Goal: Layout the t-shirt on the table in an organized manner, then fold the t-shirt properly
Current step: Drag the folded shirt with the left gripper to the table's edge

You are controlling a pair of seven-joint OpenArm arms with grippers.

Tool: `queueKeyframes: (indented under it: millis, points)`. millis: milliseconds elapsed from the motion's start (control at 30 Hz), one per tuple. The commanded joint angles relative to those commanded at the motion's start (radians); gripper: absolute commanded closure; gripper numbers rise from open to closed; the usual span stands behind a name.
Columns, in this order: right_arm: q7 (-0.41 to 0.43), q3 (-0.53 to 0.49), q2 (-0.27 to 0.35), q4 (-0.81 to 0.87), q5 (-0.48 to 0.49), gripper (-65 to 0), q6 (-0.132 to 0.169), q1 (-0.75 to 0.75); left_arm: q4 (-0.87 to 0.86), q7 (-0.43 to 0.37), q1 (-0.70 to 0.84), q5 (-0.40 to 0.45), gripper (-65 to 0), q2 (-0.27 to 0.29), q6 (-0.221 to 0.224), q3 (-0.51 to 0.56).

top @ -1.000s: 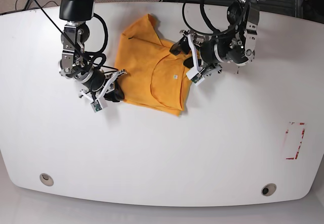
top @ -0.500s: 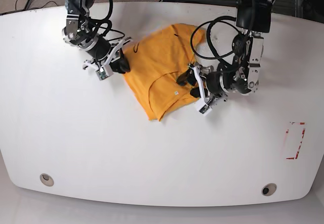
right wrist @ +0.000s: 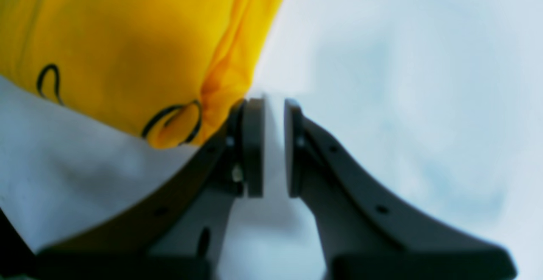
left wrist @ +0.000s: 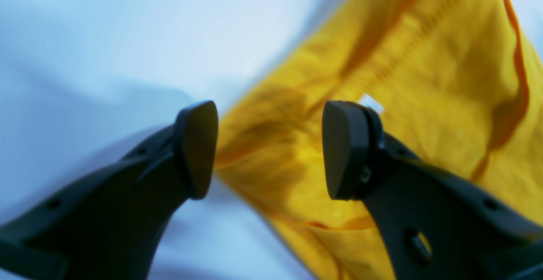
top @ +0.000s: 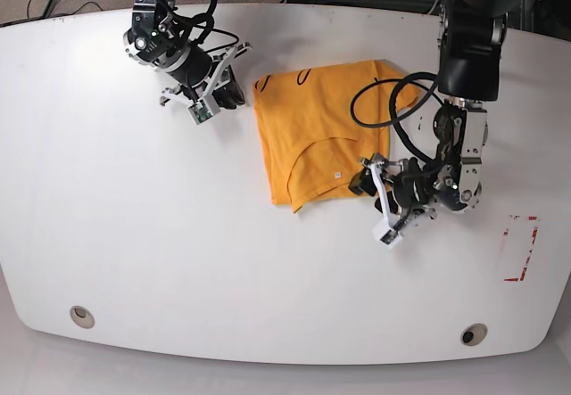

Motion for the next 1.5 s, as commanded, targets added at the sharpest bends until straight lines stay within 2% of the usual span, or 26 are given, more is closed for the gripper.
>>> queueKeyframes:
  millis: [100, 233, 300, 433, 667, 867, 967, 1067, 1200, 1367, 1500]
  points:
    - [0.0, 0.0, -0.003, 0.017, 0.0, -7.5, 0.0, 0.0, 0.014, 0.003, -0.015, -0.003, -36.5, 0.0, -0.009, -0.002]
    - [0.0, 0.005, 0.0, 0.049, 0.0, -7.5, 0.0, 0.006, 0.107, 0.006, -0.017, -0.003, -36.5, -0.002, -0.078, -0.006]
    - [0.0, 0.012, 0.021, 0.061, 0.0, -7.5, 0.0, 0.015, 0.169, 0.02, -0.014, -0.003, -36.5, -0.011, -0.095, -0.008]
    - [-0.002, 0.057, 0.052, 0.071, 0.0, -7.5, 0.0, 0.044, 0.305, 0.089, 0.031, -0.003, -36.5, -0.005, -0.097, -0.009]
    - [-0.002, 0.18, 0.054, 0.071, 0.0, -7.8, 0.0, 0.106, 0.569, 0.117, 0.219, 0.002, -36.5, 0.049, -0.049, -0.023]
    - [-0.078, 0.23, 0.11, 0.069, 0.002, -7.6, 0.0, 0.163, 0.692, 0.115, 0.428, 0.003, -36.5, 0.144, 0.002, -0.025]
    - [-0.107, 0.256, 0.117, 0.069, 0.002, -7.5, 0.0, 0.176, 0.692, 0.109, 0.5, 0.006, -36.5, 0.193, 0.009, -0.028]
    - [-0.107, 0.279, 0.117, 0.069, 0.002, -7.5, 0.0, 0.186, 0.671, 0.089, 0.534, 0.023, -36.5, 0.219, 0.015, -0.028]
    - [-0.109, 0.284, 0.117, 0.069, 0.002, -7.5, 0.0, 0.189, 0.589, 0.005, 0.598, 0.063, -36.5, 0.236, 0.02, -0.02]
    - [-0.109, 0.284, 0.114, 0.069, 0.002, -7.5, 0.0, 0.189, 0.425, -0.054, 0.603, 0.08, -36.5, 0.227, 0.017, -0.025]
    - [-0.109, 0.284, 0.112, 0.071, 0.002, -7.5, 0.0, 0.186, 0.341, -0.084, 0.603, 0.075, -36.5, 0.149, 0.017, -0.026]
